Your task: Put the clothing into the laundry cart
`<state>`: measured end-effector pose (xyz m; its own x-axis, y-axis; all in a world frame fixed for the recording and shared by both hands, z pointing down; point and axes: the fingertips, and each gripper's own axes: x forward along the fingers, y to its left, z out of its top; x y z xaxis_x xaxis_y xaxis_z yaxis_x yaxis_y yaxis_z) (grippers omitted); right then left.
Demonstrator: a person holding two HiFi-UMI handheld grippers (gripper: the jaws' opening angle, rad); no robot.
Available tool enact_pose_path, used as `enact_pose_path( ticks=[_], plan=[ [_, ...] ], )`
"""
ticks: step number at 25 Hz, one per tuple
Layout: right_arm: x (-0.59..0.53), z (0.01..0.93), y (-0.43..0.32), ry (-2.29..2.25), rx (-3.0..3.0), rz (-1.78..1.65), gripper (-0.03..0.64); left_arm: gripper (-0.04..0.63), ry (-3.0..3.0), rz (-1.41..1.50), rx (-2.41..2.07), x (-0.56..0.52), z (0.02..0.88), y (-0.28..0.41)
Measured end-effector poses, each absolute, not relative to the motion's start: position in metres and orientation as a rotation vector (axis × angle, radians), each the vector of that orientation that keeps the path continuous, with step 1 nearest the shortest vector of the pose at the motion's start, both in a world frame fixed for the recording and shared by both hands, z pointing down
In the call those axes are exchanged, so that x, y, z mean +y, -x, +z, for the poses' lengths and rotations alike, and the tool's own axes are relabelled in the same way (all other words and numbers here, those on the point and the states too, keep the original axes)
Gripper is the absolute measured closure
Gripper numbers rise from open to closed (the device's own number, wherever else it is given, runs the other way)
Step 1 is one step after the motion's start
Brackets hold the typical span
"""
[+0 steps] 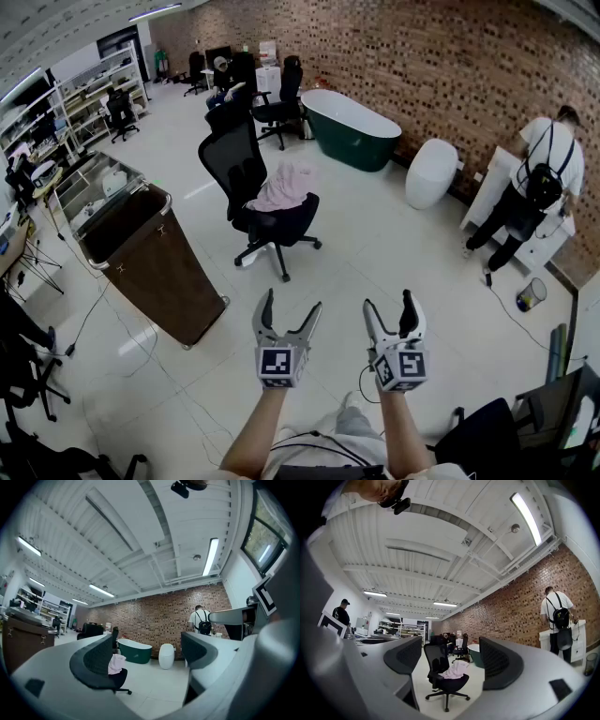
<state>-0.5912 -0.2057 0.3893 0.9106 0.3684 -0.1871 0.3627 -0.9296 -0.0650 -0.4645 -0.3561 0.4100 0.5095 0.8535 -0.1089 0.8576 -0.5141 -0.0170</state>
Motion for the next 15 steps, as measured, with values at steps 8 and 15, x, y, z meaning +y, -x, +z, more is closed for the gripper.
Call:
enact_pose_path(
  ticks=[8,15],
  plan=[
    [-0.027,0.383,0.612,3.018,-0.698,0.314,0.207,0.16,-2.679,-0.178,1.592,-0.183,0.415,0.467],
    [0.083,0.394,0.638,2.995,-0.733,0.291,0.209,0.16,-2.658,-0.149,1.653,-0.071,0.429,0.482]
  ],
)
